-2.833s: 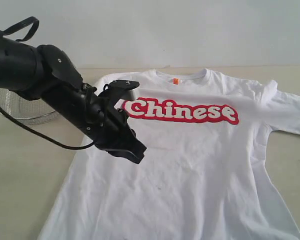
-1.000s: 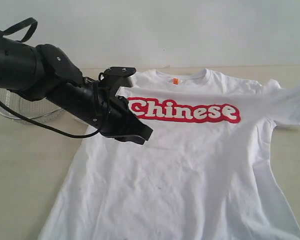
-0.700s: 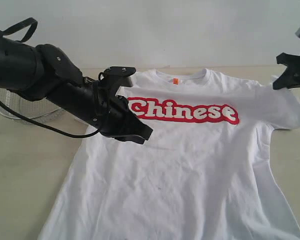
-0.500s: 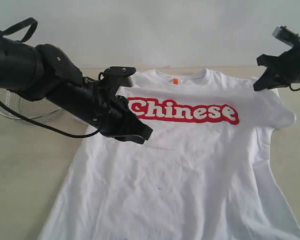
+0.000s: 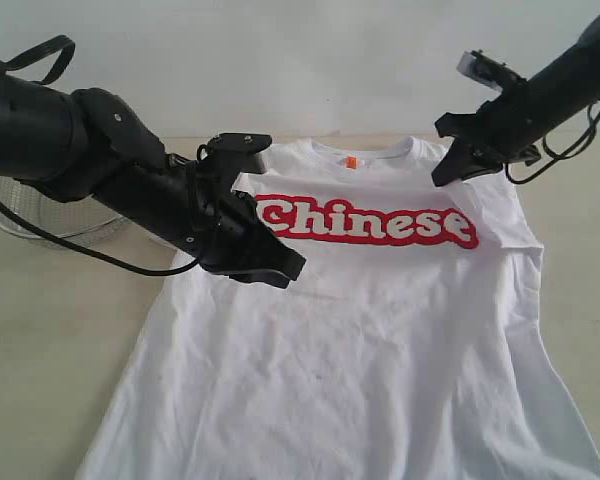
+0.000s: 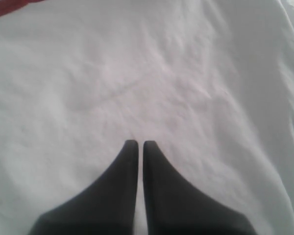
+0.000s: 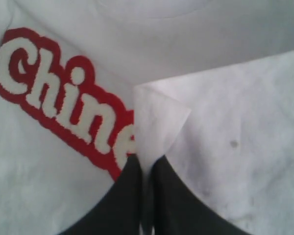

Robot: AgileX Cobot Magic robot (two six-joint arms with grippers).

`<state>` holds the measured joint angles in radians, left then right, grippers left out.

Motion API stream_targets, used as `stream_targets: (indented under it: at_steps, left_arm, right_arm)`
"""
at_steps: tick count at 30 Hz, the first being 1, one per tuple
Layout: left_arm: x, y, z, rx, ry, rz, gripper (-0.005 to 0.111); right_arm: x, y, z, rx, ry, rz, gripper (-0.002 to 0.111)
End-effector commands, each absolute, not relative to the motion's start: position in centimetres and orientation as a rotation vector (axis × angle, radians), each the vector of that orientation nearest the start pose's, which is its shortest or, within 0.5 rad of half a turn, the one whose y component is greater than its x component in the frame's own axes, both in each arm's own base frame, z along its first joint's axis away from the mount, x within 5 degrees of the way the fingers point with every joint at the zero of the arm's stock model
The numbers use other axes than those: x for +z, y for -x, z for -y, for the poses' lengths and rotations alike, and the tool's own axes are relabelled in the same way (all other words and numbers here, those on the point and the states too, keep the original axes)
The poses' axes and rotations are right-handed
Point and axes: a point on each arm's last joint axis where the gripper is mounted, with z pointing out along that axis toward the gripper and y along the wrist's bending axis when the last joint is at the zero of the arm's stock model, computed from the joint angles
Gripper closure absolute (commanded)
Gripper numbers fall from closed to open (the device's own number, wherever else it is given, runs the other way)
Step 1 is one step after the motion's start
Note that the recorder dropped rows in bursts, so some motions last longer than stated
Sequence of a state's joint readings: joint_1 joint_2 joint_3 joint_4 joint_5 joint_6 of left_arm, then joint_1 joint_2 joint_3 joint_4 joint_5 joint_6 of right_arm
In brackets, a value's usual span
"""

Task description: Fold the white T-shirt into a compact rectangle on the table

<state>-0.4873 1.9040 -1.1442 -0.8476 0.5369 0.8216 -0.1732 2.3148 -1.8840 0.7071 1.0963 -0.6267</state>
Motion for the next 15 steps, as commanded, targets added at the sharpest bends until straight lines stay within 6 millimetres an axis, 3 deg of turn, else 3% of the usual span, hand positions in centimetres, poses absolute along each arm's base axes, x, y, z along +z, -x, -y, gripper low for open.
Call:
stream_targets:
  at_steps: [1, 8, 15]
  left_arm:
    - [16.9, -31.9, 20.9, -0.678, -0.819, -2.505, 0.102]
    - [16.9, -31.6, 20.9, -0.701, -0.838, -2.52, 0.102]
    - [16.9, -31.6, 20.9, -0.701, -0.838, -2.52, 0.102]
  right_arm:
    - [17.6, -48.5, 1.2, 0.716, 0.293, -2.645, 0.108]
    - [17.0, -49.1, 2.3, 0.468, 0.202, -2.69, 0.108]
    - [16.9, -49.5, 2.9, 0.379, 0.168, -2.673, 0.108]
